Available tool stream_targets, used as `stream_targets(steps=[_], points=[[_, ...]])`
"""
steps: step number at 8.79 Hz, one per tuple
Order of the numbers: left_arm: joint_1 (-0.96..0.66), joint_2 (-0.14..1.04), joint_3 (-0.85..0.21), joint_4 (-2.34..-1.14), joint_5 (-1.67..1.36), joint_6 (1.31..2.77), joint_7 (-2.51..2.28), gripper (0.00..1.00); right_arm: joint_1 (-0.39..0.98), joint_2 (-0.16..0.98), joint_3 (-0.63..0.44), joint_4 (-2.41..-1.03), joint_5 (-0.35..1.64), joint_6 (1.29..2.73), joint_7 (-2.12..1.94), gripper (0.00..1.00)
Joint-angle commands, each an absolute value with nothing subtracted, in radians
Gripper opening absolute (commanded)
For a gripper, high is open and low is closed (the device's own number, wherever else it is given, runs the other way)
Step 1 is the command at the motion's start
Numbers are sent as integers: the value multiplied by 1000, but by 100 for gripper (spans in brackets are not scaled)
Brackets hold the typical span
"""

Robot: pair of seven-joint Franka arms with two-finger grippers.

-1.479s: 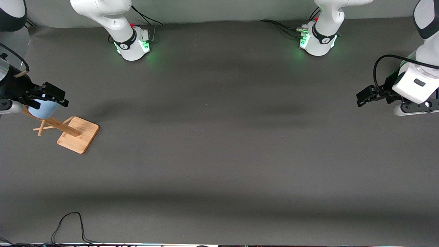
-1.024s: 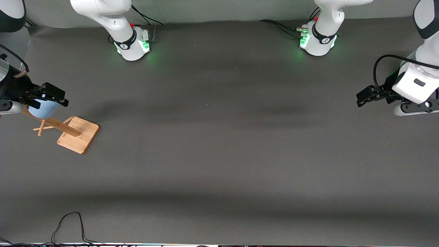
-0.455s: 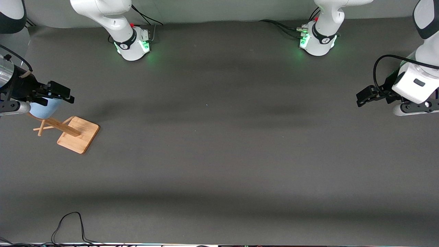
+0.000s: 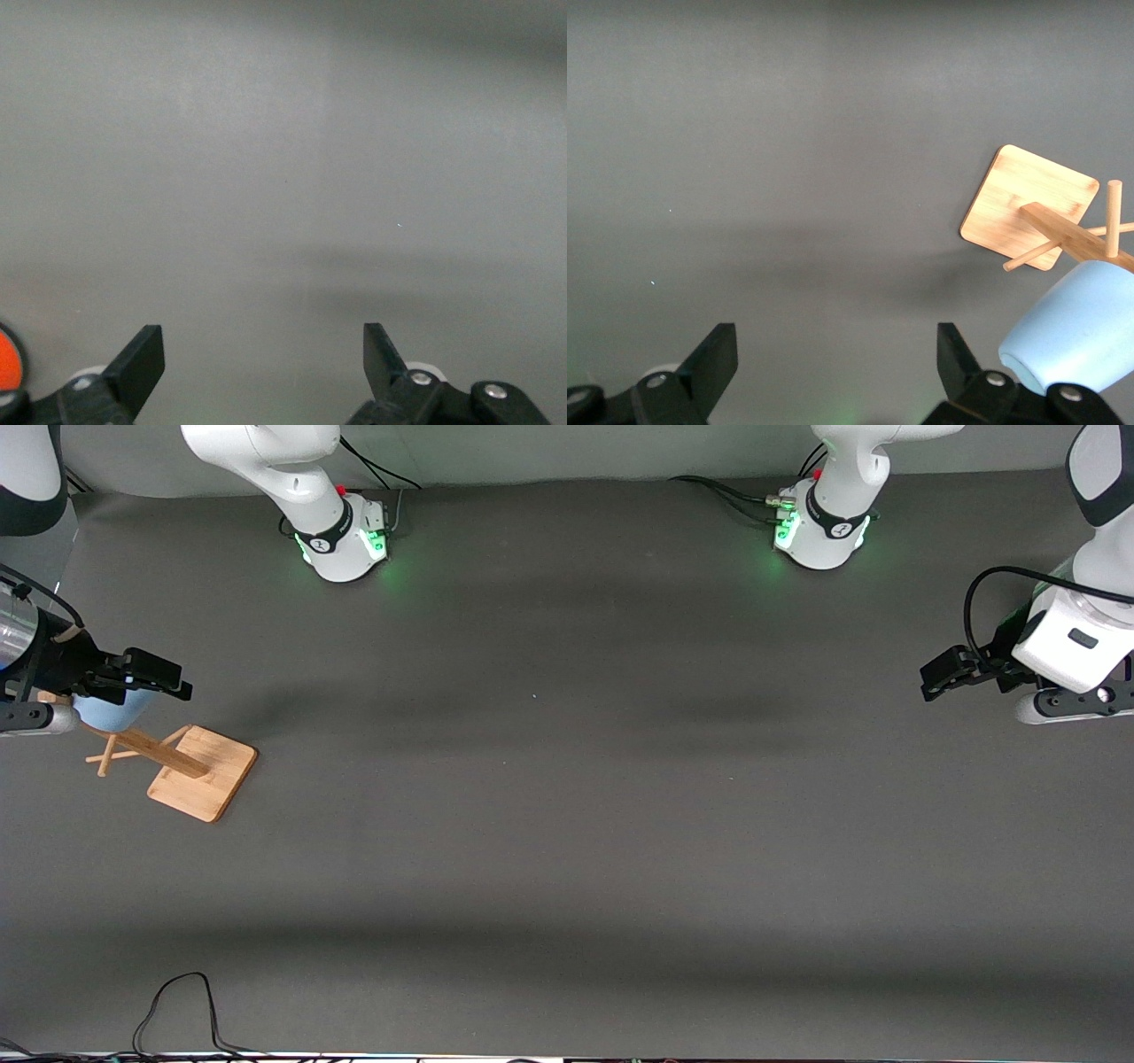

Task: Rotate and upright cup with both arms
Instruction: 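Grasp the light blue cup on the wooden stand with the right gripper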

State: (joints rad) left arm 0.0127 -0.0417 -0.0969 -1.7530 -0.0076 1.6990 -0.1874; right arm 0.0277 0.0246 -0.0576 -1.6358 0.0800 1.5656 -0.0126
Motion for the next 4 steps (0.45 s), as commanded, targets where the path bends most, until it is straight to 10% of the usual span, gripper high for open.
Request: stream_targets(steps=[1,4], points=[[3,-37,-94,-1735,9,1678,-178,100,-4,40,-93,-1618,97,1551,14,100],[2,-37,-95,-1735,9,1678,-178,100,-9,48,-262,-1634,165,1551,162,100]])
